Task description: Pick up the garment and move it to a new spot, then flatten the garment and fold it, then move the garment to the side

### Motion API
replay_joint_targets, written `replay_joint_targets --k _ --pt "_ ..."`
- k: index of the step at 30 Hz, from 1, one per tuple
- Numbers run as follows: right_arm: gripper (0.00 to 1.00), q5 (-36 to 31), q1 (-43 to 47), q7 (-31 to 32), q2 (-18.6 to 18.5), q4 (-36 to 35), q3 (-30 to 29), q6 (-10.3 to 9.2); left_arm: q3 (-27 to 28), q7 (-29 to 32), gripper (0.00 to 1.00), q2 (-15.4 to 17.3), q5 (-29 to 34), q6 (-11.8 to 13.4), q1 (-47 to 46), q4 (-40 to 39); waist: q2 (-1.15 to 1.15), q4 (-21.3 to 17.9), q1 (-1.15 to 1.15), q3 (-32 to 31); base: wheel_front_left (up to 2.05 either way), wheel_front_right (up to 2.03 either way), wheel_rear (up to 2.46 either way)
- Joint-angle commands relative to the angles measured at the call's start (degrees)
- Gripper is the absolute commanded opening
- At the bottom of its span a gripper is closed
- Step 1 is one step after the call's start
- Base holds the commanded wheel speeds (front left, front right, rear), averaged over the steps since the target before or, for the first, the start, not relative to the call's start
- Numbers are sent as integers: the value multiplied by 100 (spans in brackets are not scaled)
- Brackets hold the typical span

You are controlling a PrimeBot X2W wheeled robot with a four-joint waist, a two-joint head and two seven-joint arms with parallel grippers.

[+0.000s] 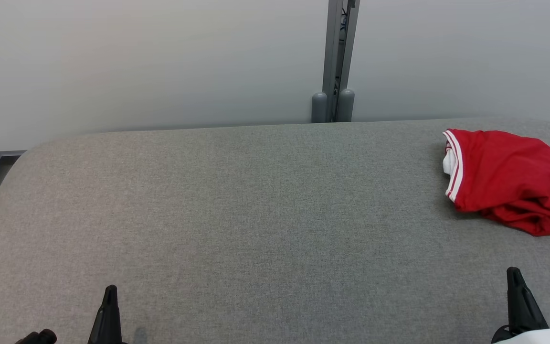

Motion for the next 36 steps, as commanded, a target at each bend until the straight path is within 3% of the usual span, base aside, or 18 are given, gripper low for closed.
replay_joint_targets --k 1,36 --pt "0 259 -175 54 -65 -59 -5 1 42 41 0 44 -213 -30 -201 -65 0 -1 0 2 0 0 0" --pt "0 3137 -685 706 -98 172 8 1 216 700 0 68 -2506 -145 -811 69 0 -19 0 65 0 0 0"
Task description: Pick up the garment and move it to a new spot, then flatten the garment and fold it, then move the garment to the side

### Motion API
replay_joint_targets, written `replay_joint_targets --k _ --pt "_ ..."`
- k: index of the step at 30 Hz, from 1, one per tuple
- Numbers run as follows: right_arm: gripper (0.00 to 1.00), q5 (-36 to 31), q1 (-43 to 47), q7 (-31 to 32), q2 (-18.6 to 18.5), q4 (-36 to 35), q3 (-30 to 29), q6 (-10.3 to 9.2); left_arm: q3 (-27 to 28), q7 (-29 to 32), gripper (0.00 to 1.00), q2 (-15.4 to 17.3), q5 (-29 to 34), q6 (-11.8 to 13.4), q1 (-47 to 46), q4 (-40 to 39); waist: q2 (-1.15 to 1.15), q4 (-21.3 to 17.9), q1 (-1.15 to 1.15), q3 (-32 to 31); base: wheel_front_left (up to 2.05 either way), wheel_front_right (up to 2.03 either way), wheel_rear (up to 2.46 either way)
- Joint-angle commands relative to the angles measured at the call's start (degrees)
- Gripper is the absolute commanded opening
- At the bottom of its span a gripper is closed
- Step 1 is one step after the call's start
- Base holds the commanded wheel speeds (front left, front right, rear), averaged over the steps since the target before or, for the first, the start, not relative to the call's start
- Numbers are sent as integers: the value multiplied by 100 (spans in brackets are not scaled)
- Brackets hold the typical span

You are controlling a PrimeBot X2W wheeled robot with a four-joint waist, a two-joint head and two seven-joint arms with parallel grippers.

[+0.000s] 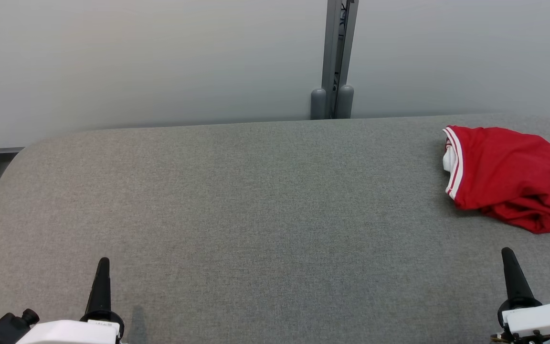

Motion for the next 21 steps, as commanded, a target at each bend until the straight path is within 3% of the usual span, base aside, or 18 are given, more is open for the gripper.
replay_joint_targets --k 1,21 --pt "0 224 -144 48 -60 -32 -3 2 40 36 0 41 -183 -39 -200 -35 0 -1 0 3 0 0 0" --pt "0 1475 -367 335 -75 78 3 2 117 326 0 51 -1177 -89 -442 25 0 -11 0 39 0 0 0"
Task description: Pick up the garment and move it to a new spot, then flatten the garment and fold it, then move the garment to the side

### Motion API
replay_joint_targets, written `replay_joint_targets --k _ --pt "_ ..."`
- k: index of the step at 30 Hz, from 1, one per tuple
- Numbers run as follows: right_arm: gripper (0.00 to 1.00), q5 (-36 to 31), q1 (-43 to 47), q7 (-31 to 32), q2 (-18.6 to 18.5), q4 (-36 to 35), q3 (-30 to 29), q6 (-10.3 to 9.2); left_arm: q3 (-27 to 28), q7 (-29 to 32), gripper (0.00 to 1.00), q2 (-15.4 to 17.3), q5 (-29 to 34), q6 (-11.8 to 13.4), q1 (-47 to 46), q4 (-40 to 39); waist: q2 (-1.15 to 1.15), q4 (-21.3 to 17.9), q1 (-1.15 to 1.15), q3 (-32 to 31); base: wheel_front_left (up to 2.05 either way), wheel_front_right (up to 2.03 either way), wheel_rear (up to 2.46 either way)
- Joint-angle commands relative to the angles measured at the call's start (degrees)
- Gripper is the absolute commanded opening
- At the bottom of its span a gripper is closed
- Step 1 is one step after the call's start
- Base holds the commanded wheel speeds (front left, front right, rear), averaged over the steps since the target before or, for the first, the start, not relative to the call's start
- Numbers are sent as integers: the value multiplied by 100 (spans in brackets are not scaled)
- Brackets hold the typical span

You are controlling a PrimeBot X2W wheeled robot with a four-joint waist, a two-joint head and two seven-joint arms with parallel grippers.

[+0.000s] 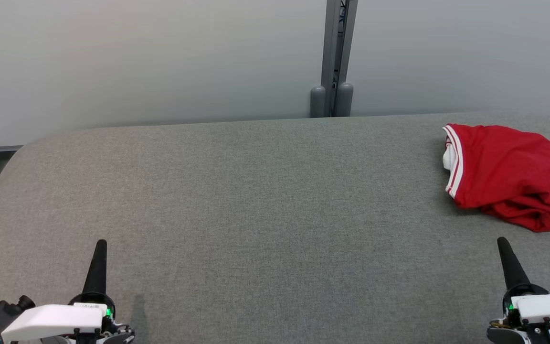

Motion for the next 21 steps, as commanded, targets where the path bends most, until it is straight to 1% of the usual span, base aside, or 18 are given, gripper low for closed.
replay_joint_targets --k 1,21 --pt "0 140 -129 40 -59 -8 0 2 38 27 0 37 -123 -40 -125 -26 0 0 0 2 0 0 0" --pt "0 1190 -305 289 -70 76 5 2 102 273 0 45 -951 -79 -338 30 0 -11 0 38 0 0 0"
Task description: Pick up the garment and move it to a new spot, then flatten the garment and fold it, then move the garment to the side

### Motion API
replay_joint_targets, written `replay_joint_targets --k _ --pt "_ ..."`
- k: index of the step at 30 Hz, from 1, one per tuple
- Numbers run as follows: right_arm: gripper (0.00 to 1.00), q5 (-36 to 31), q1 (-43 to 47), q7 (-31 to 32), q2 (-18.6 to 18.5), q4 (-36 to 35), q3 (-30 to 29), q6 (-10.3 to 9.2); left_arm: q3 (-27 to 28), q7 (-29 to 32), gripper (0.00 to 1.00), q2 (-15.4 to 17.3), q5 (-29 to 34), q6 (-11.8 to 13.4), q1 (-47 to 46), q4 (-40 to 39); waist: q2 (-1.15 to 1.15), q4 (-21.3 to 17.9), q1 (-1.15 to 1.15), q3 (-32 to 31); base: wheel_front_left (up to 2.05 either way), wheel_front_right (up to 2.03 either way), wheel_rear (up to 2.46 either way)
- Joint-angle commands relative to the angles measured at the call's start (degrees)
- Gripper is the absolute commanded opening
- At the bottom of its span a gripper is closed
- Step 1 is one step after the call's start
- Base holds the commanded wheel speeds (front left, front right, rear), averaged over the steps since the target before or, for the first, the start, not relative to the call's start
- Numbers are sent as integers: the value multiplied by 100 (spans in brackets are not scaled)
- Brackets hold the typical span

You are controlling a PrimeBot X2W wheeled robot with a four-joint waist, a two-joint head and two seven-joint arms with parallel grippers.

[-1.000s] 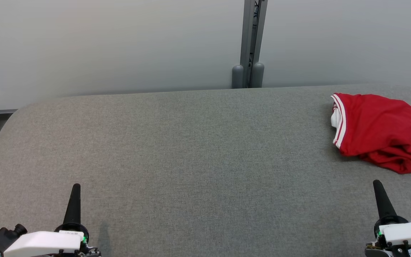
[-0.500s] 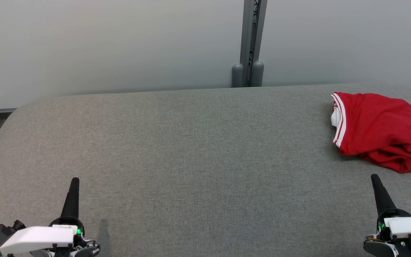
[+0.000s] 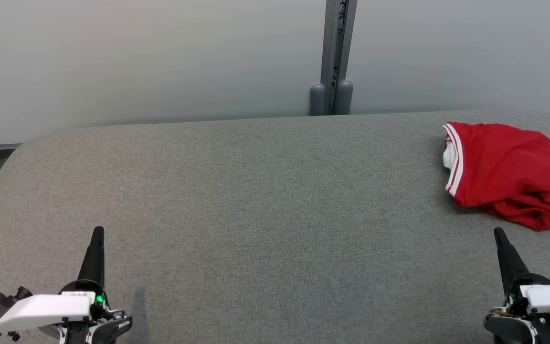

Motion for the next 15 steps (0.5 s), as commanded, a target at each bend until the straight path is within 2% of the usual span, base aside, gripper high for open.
replay_joint_targets --k 1,15 --pt "0 132 -101 51 -53 -10 1 3 37 33 0 35 -98 -32 -112 -5 0 0 0 2 0 0 0" --pt "0 724 -201 184 -60 48 4 4 70 172 0 39 -577 -54 -241 26 0 -7 0 26 0 0 0"
